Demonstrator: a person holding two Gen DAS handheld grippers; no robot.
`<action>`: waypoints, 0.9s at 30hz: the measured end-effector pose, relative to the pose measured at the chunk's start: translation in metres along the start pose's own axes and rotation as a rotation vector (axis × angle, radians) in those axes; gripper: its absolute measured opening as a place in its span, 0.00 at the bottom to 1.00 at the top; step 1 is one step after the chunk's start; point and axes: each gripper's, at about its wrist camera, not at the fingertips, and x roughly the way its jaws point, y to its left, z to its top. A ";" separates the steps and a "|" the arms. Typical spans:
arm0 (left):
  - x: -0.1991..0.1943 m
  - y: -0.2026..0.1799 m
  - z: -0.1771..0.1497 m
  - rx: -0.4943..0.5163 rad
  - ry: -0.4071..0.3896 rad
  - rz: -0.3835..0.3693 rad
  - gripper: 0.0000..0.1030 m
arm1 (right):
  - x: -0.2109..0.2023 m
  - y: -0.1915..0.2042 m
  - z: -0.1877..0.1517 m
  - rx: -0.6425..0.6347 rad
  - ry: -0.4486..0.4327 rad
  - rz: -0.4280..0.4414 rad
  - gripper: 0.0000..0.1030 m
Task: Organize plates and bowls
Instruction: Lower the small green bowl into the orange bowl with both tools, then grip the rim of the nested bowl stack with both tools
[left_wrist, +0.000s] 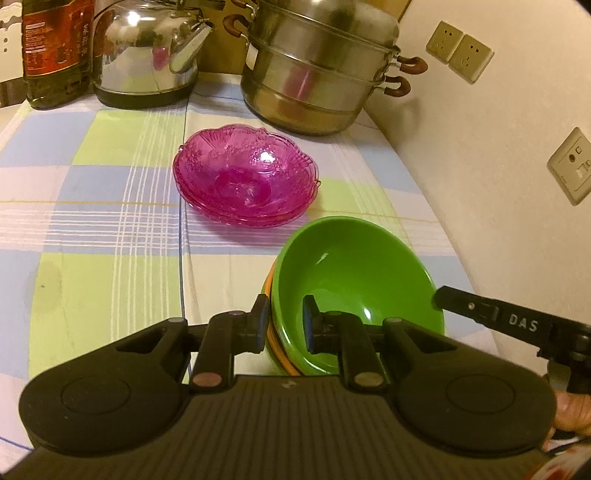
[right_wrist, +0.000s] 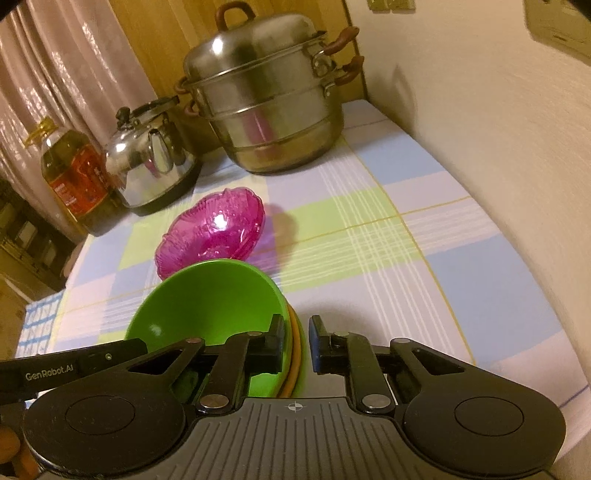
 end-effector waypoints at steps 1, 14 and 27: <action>-0.003 0.000 -0.002 -0.008 -0.004 -0.003 0.15 | -0.004 -0.001 -0.002 0.009 -0.006 0.002 0.15; -0.046 -0.003 -0.036 -0.056 -0.052 -0.020 0.15 | -0.038 0.015 -0.037 0.017 0.022 0.008 0.17; -0.067 0.001 -0.061 -0.079 -0.058 0.005 0.21 | -0.056 0.024 -0.052 0.009 0.050 -0.008 0.38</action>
